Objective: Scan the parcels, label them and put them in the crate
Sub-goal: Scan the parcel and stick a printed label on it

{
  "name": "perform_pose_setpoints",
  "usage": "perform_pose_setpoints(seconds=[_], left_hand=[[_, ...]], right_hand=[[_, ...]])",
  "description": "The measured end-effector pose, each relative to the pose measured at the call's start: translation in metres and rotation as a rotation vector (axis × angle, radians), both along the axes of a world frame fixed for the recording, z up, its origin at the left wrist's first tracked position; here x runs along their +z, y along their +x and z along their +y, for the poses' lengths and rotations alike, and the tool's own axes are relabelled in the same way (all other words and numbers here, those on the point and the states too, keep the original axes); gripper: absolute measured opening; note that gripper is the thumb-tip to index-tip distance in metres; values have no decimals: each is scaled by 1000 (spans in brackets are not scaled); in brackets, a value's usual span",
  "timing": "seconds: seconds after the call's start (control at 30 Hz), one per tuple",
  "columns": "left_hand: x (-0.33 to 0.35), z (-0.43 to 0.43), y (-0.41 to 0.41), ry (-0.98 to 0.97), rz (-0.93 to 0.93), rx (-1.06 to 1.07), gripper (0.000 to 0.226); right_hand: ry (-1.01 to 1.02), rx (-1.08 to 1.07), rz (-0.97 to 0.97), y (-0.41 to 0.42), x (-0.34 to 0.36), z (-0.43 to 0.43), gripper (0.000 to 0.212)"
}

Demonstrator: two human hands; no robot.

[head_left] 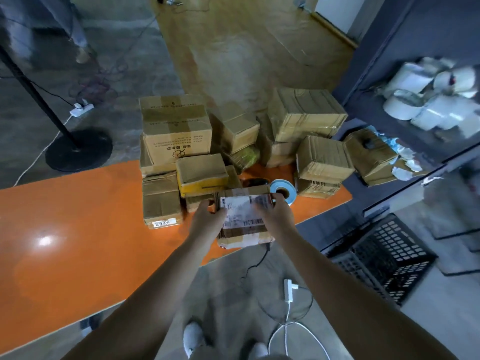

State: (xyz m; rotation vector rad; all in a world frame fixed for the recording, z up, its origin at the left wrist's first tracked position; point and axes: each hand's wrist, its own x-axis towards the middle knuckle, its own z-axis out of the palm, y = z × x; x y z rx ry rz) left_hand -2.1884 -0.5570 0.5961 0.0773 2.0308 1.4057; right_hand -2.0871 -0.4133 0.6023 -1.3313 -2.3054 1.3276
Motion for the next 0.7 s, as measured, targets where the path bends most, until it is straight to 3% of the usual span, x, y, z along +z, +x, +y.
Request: perform_pose_setpoints(seconds=[0.17, 0.27, 0.4, 0.53, 0.7], left_hand=[[35, 19, 31, 74, 14, -46, 30], [57, 36, 60, 118, 46, -51, 27], [73, 69, 123, 147, 92, -147, 21], [84, 109, 223, 137, 144, -238, 49], [86, 155, 355, 147, 188, -337, 24]], right_hand=[[-4, -72, 151, 44, 28, 20, 37], [-9, -120, 236, 76, 45, 31, 49], [58, -192, 255, 147, 64, 54, 42], [110, -280, 257, 255, 74, 84, 30], [138, -362, 253, 399, 78, 114, 22]])
